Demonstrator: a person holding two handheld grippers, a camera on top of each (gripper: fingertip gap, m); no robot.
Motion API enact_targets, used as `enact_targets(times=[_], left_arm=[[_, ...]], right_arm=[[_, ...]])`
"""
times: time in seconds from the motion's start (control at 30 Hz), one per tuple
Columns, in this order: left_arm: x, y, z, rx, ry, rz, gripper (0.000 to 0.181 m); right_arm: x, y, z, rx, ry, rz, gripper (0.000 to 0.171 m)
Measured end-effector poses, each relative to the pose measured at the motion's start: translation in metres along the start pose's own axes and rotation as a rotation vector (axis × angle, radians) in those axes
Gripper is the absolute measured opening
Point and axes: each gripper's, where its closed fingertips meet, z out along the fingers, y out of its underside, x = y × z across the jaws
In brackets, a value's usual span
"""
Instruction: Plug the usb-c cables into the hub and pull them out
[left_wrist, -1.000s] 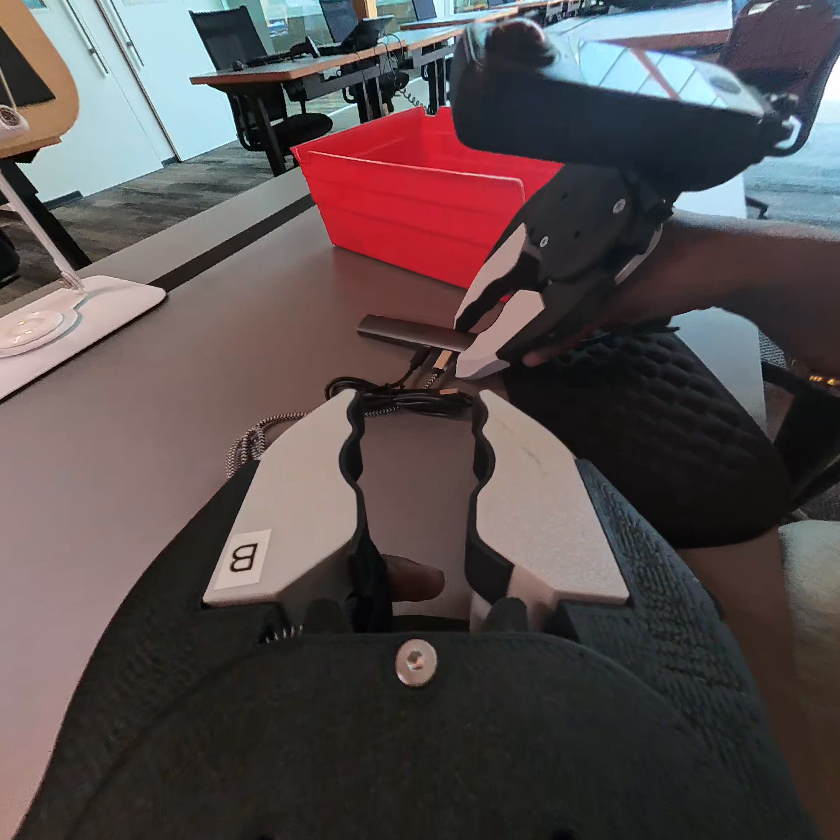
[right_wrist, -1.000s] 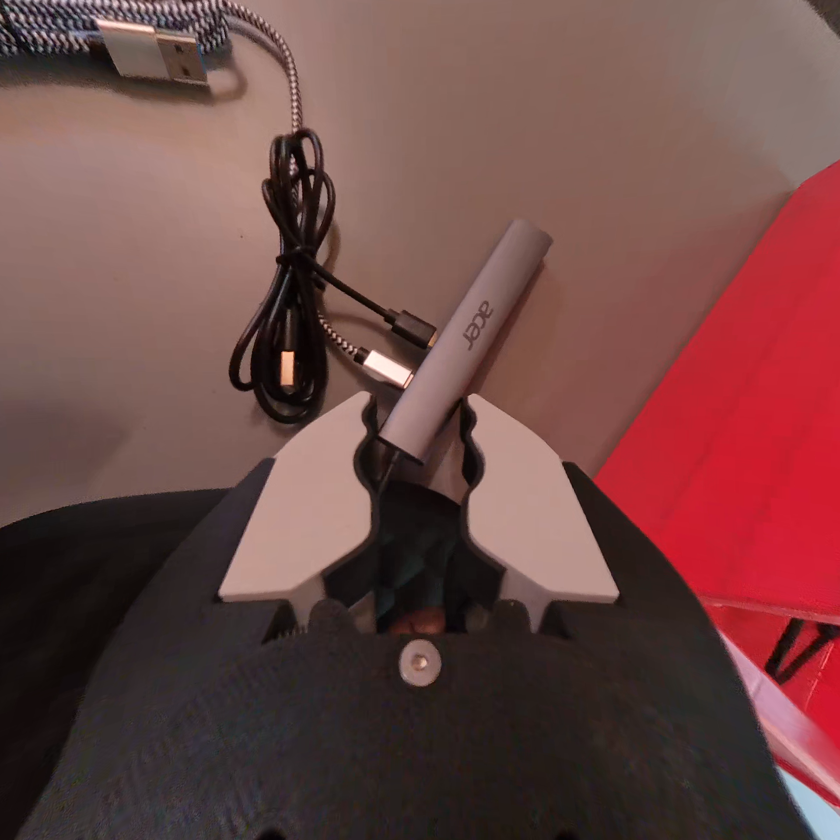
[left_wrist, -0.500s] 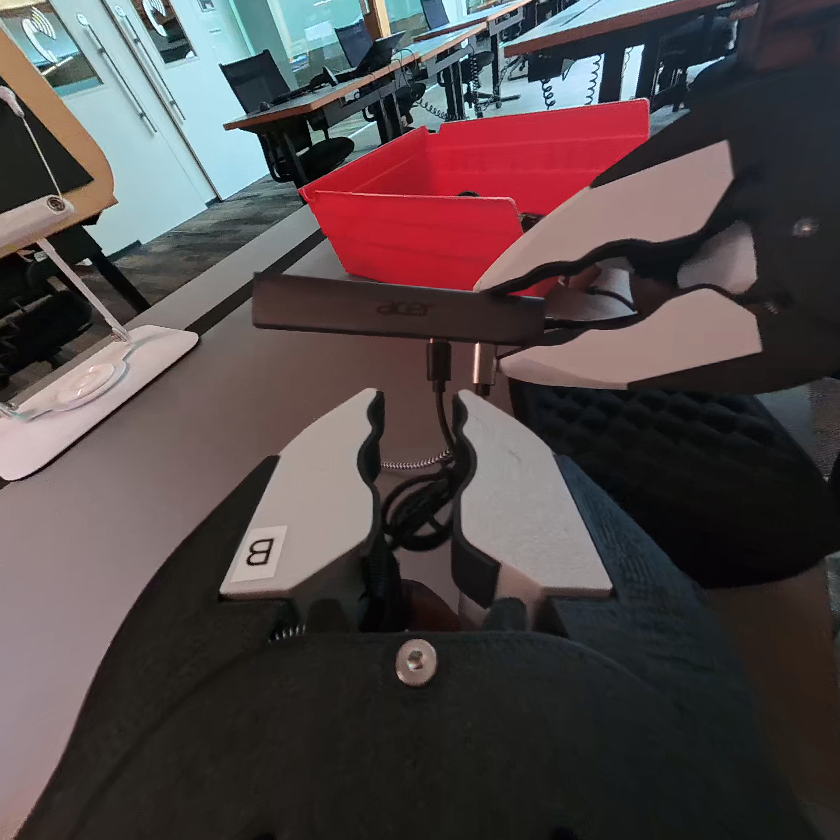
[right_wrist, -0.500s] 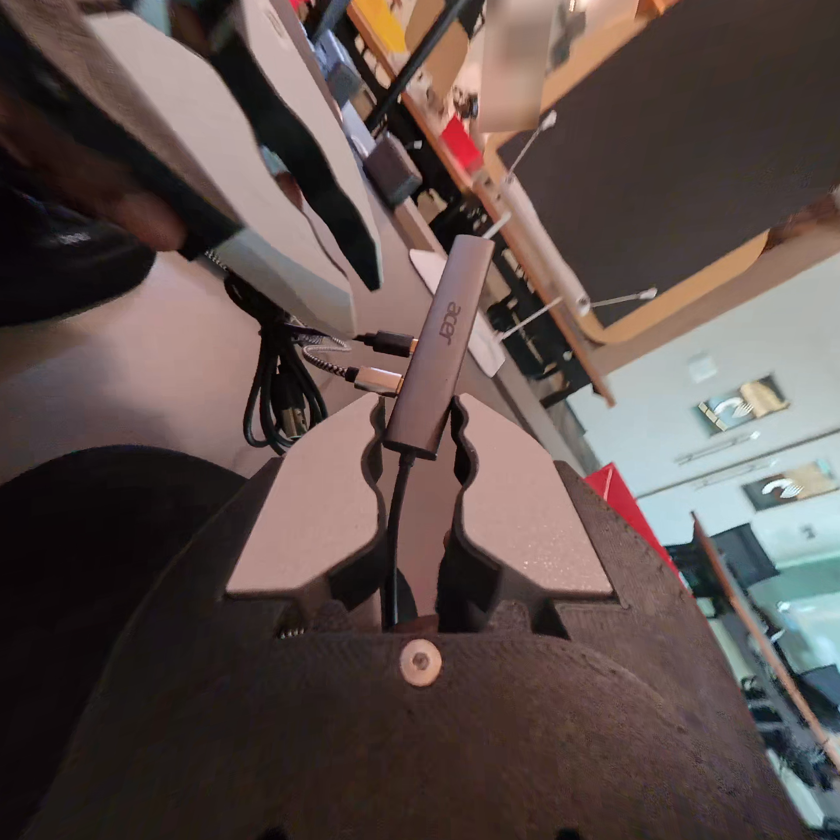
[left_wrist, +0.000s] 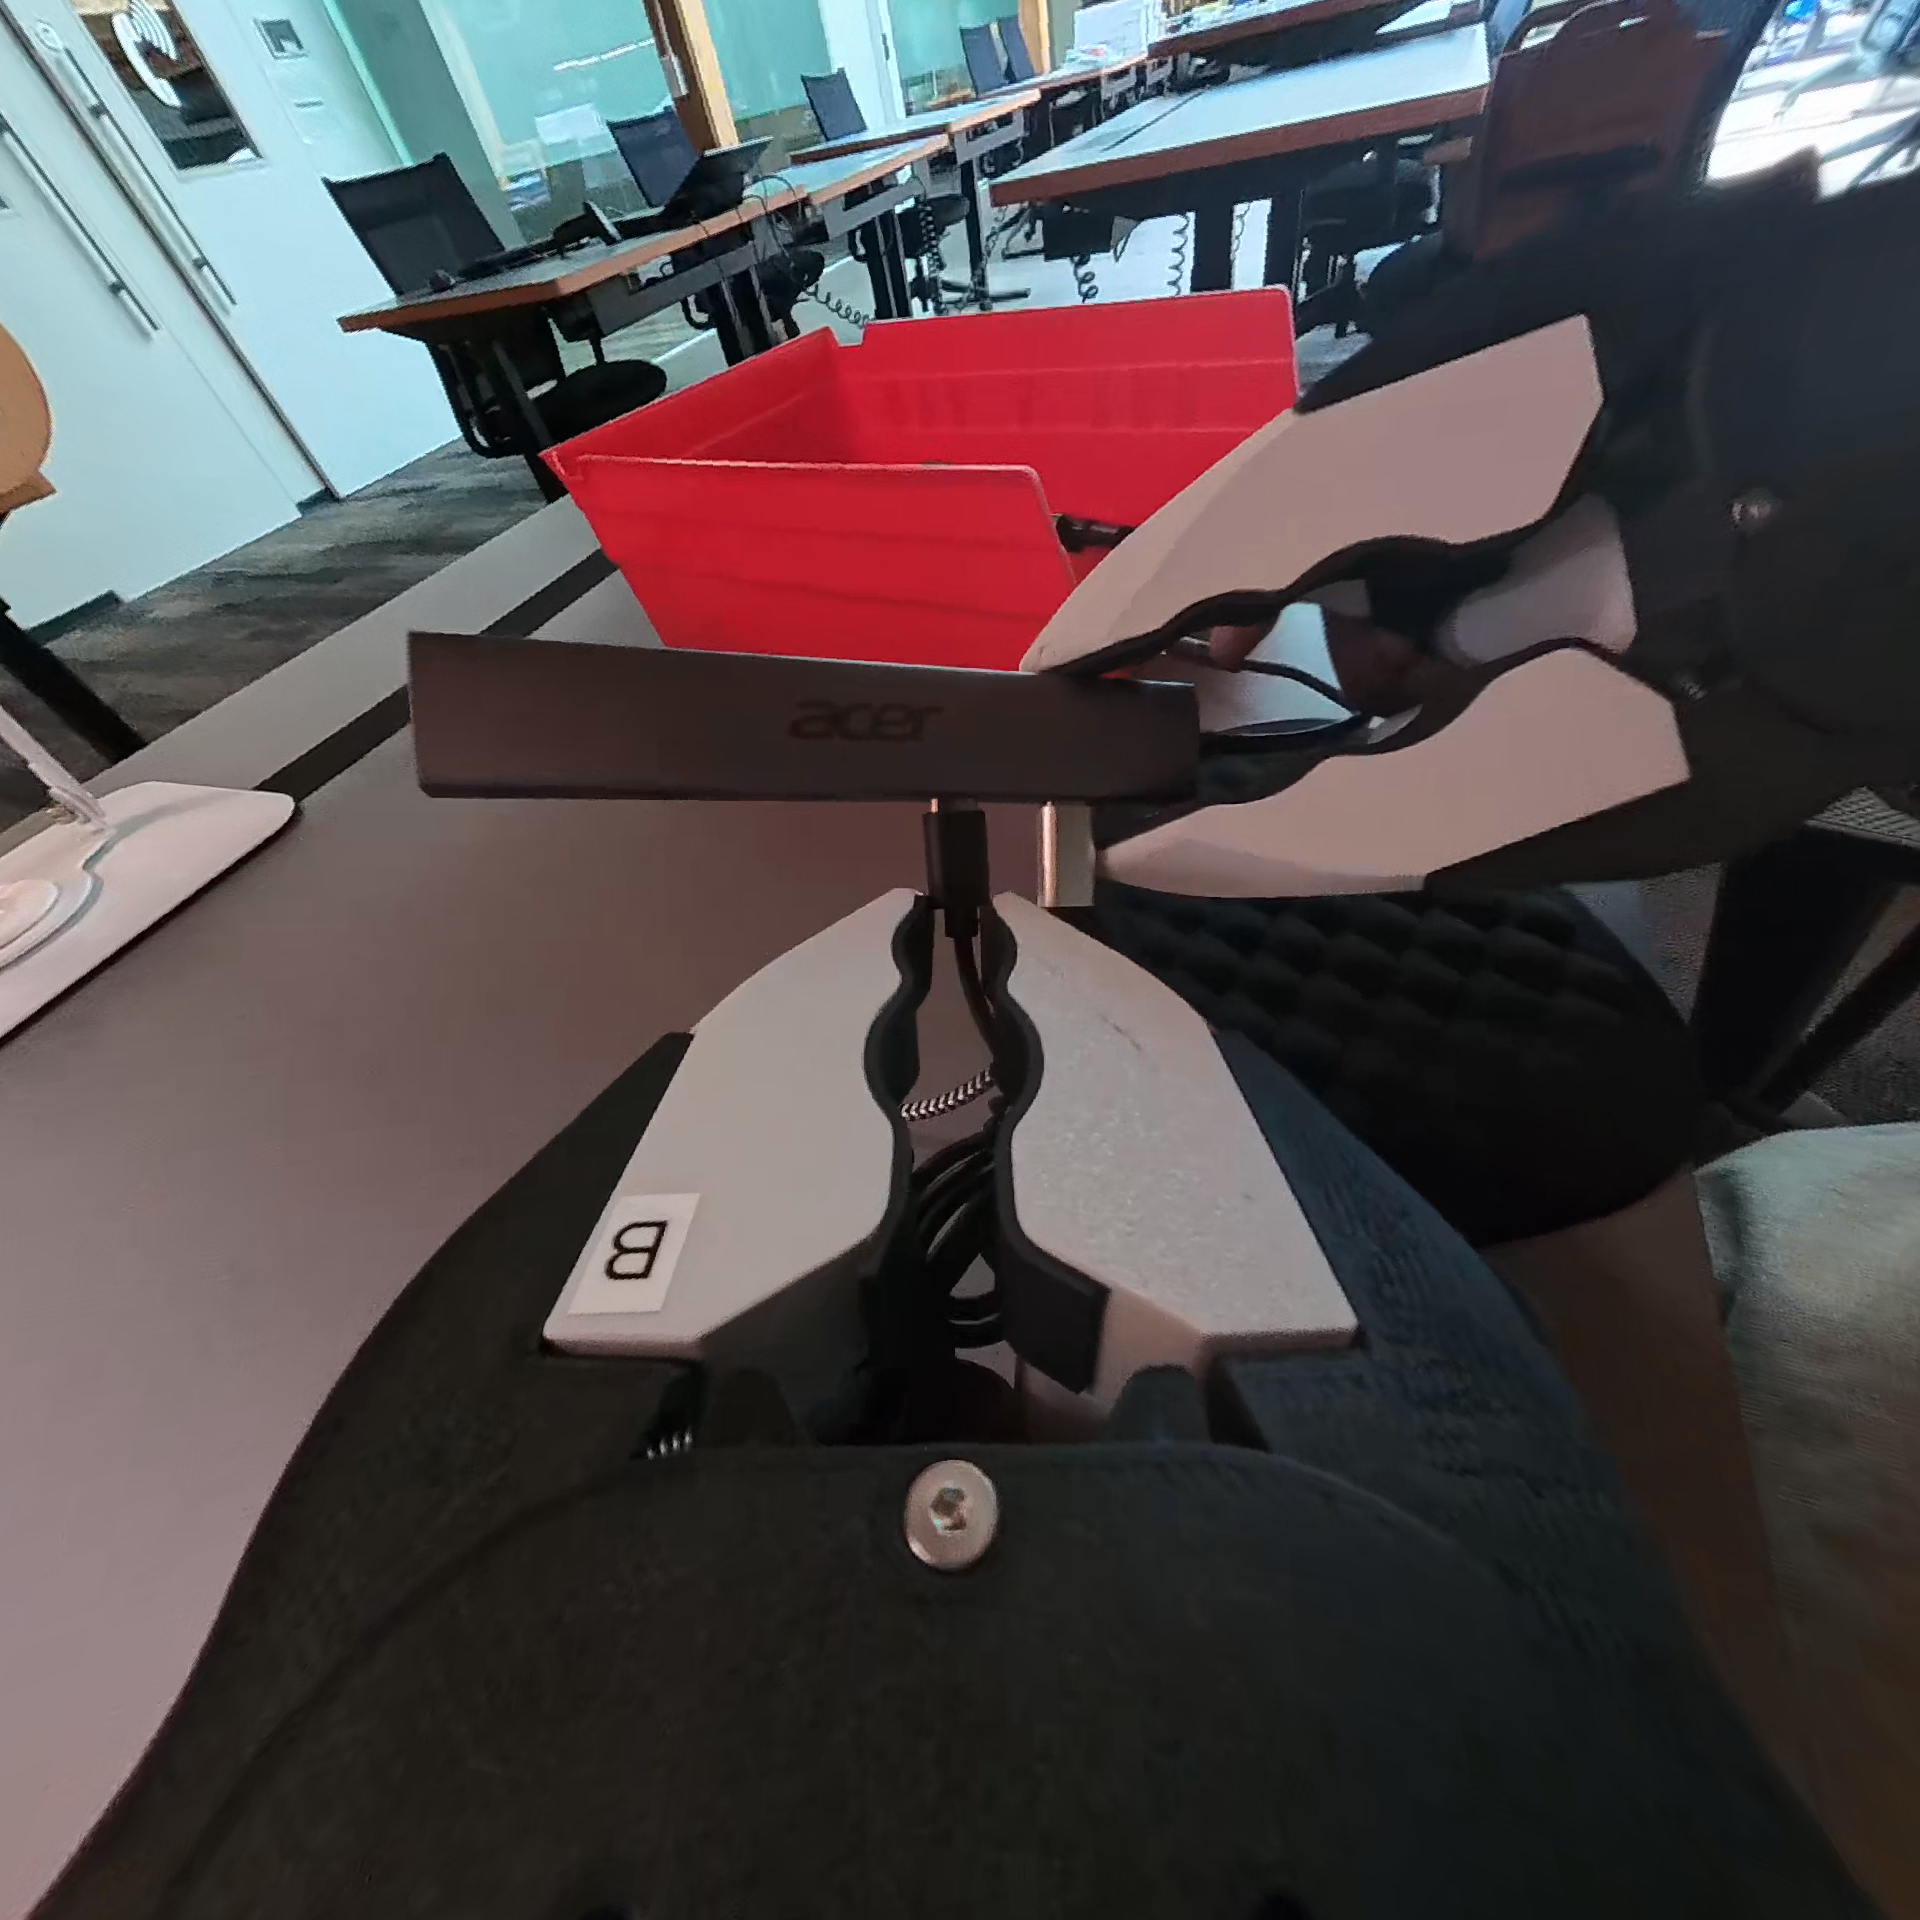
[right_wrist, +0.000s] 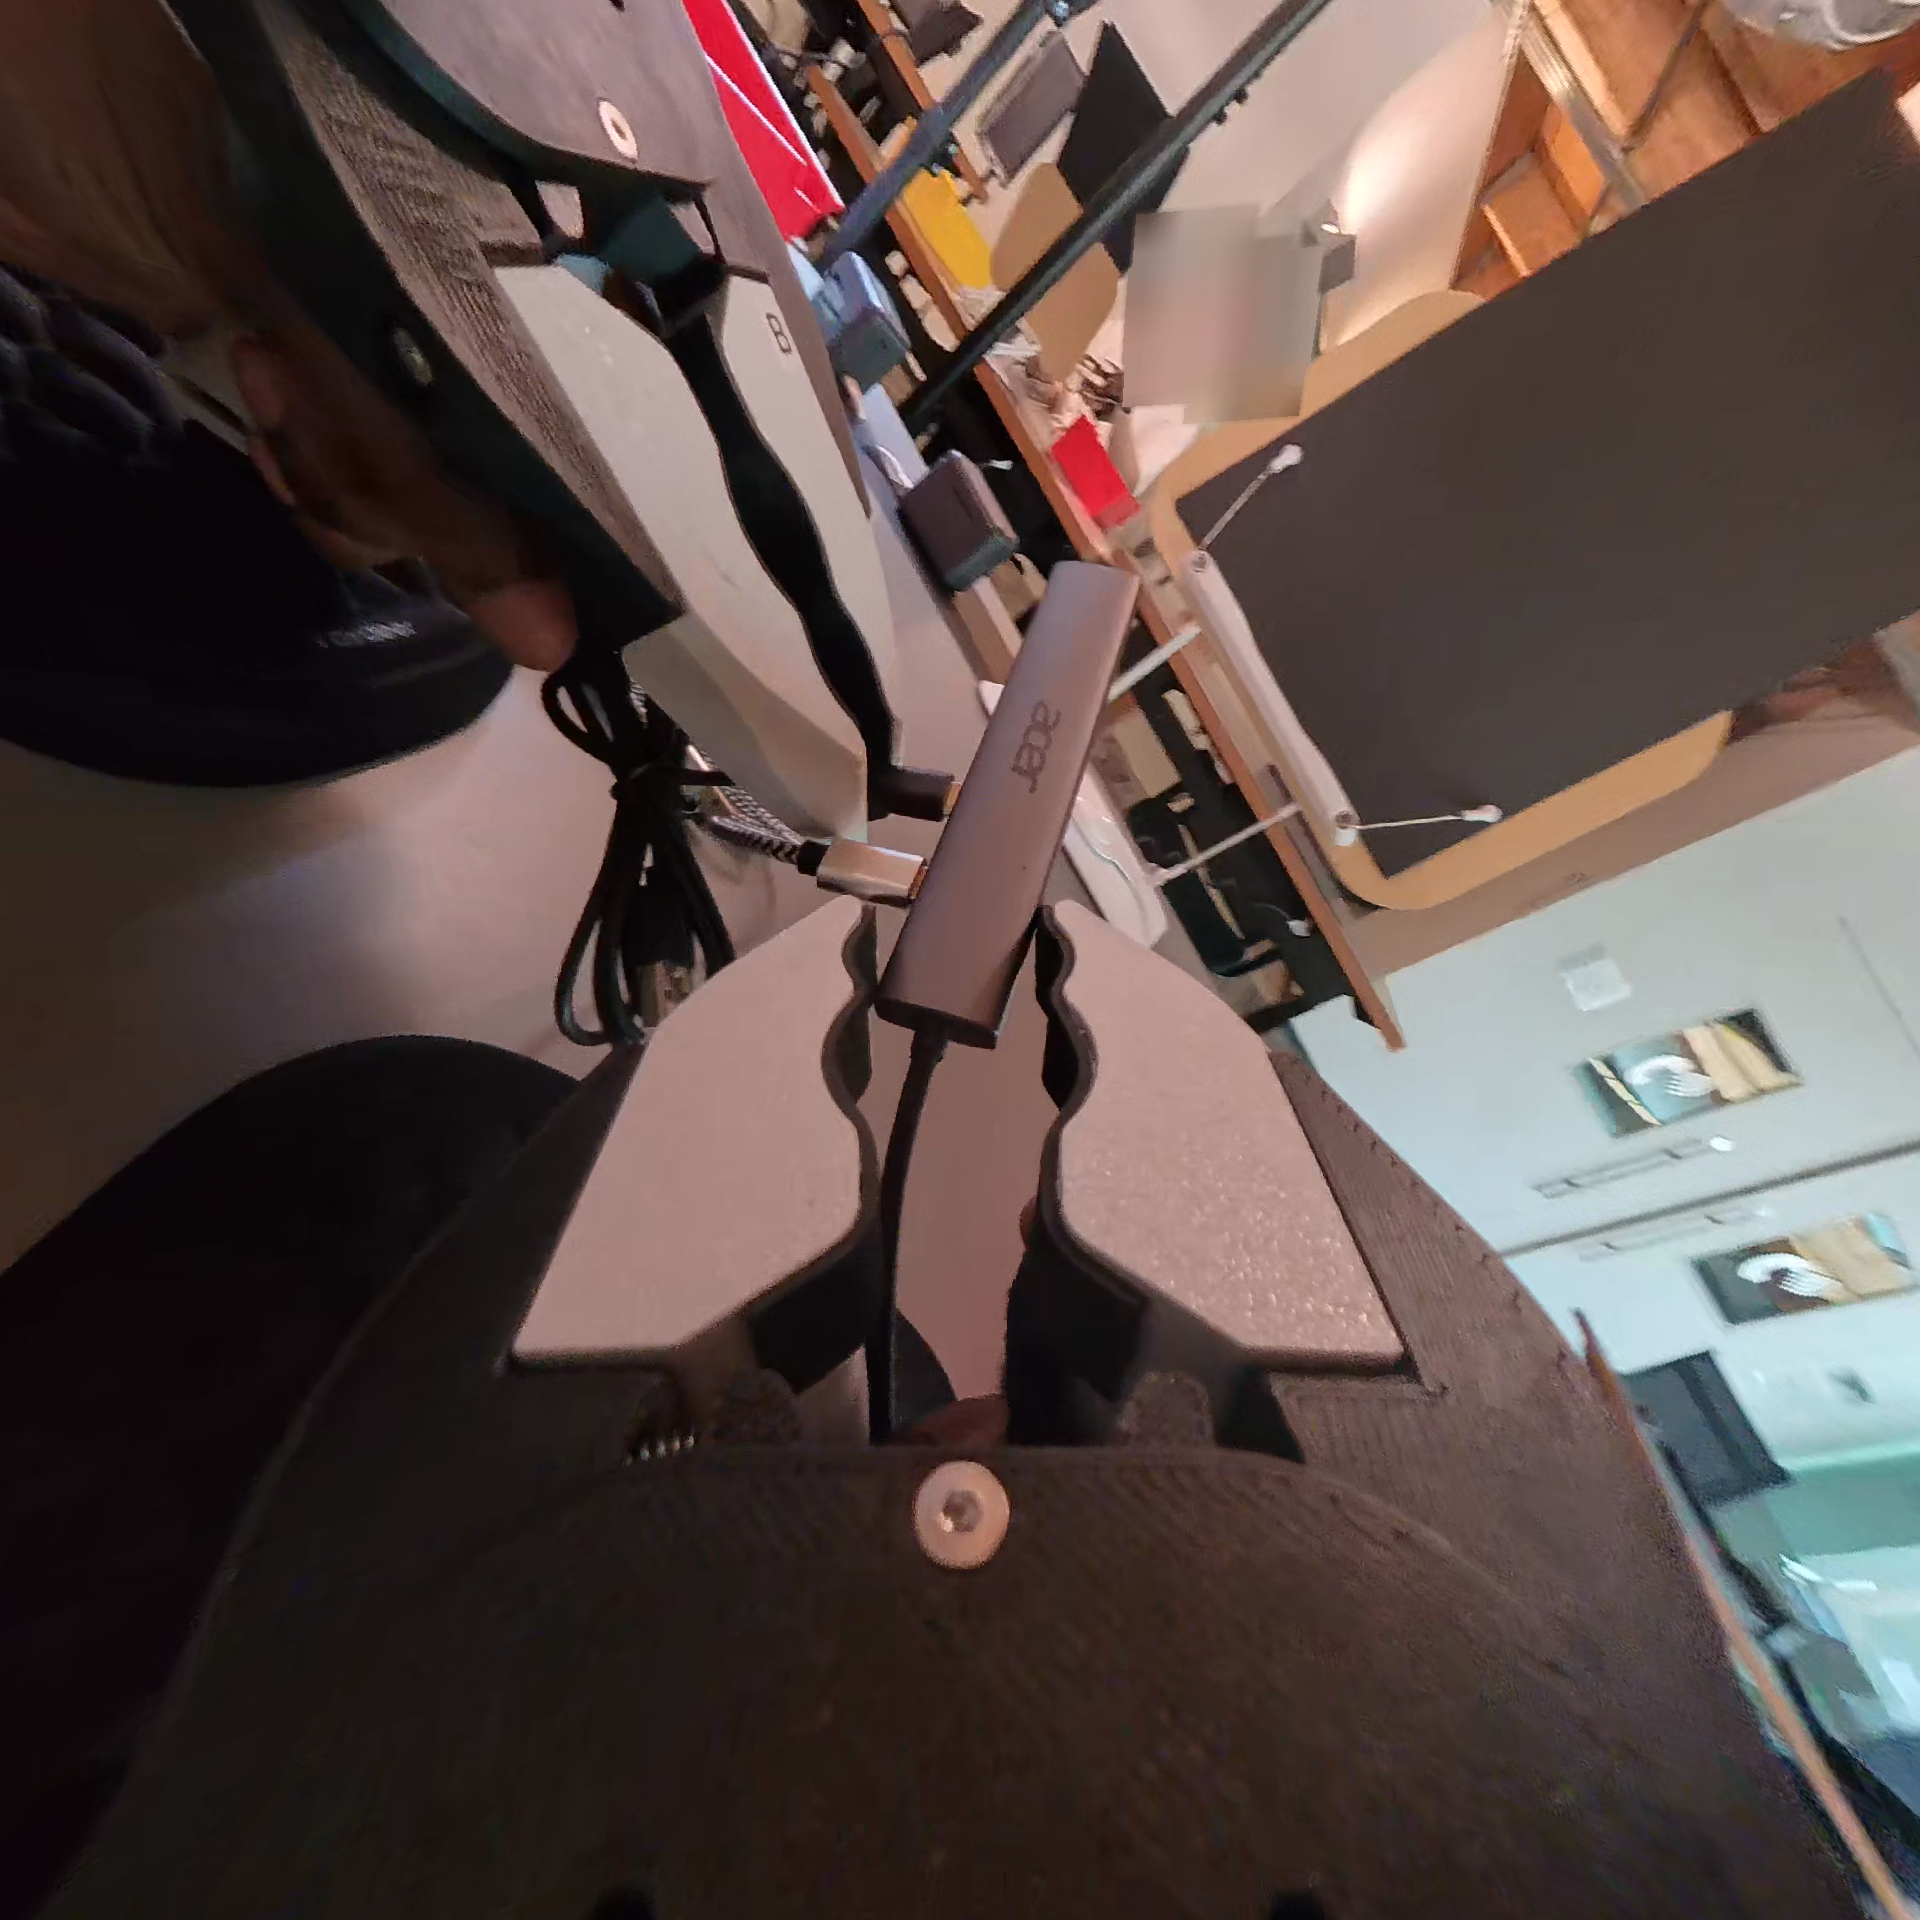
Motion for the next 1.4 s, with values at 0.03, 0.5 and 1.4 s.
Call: enact_targets(times=[0.03, 0.5, 1.4], left_arm=[[0.001, -0.001, -0.002, 0.011, 0.005, 0.001, 0.008], [0.032, 0.01, -0.012, -0.018, 0.09, 0.31, 0.008], [0.06, 0.052, -0.013, -0.196, 0.29, 0.413, 0.006]], right_arm=[[-0.002, -0.002, -0.002, 0.016, -0.048, 0.033, 0.03], [-0.025, -0.017, -0.018, 0.044, -0.873, 1.038, 0.013], [-0.076, 0.002, -0.022, -0.281, -1.222, 1.089, 0.009]])
